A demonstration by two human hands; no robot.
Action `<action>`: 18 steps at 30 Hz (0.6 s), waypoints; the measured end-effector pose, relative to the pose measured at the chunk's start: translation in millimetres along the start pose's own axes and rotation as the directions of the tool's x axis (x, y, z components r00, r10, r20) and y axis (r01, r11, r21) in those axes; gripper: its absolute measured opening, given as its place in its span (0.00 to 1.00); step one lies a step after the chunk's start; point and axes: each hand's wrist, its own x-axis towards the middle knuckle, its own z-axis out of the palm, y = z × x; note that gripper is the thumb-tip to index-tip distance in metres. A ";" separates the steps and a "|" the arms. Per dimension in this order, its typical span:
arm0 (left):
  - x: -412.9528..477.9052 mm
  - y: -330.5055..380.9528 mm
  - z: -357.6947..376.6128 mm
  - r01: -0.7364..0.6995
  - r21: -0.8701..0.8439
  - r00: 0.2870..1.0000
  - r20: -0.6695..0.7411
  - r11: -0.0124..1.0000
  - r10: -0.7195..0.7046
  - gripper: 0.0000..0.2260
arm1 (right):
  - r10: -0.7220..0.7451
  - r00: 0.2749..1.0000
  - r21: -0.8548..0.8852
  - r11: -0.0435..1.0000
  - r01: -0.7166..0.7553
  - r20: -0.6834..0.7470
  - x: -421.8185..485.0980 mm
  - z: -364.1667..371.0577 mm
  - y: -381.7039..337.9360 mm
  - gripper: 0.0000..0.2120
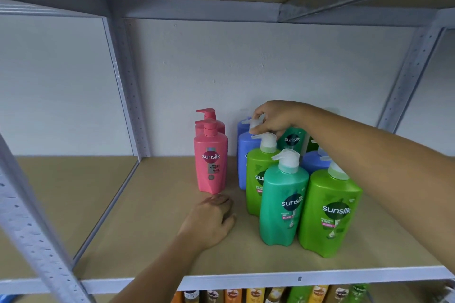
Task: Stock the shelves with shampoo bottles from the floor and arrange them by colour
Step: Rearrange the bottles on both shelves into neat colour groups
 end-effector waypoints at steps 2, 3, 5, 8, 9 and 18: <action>-0.7 0.3 -0.6 0.008 0.000 1.000 0.003 1.000 -0.008 0.21 | -0.006 1.000 0.022 1.000 0.006 -0.017 -6.2 1.1 4.8 0.27; -1.1 0.3 -1.0 0.012 -0.001 1.000 0.005 1.000 -0.012 0.21 | -0.017 0.999 0.025 1.000 0.018 -0.032 -11.4 1.2 7.2 0.25; -2.4 0.5 -2.8 0.013 -0.013 1.000 0.019 1.000 -0.013 0.20 | -0.045 0.996 0.006 0.999 0.045 -0.075 -25.7 -1.7 12.9 0.19; -2.6 0.8 -4.2 0.012 -0.035 0.999 0.049 0.999 -0.010 0.20 | -0.055 0.987 -0.102 0.994 0.040 -0.148 -56.5 -12.3 26.6 0.12; -2.0 0.9 -4.1 0.015 -0.040 0.998 0.055 0.999 -0.013 0.20 | -0.055 0.986 -0.120 0.992 0.037 -0.157 -68.8 -15.7 31.1 0.14; -1.6 14.2 -4.6 0.020 -0.077 0.999 0.050 0.997 -0.016 0.29 | -0.080 0.965 -0.060 0.996 0.067 -0.249 -169.3 -8.9 69.2 0.17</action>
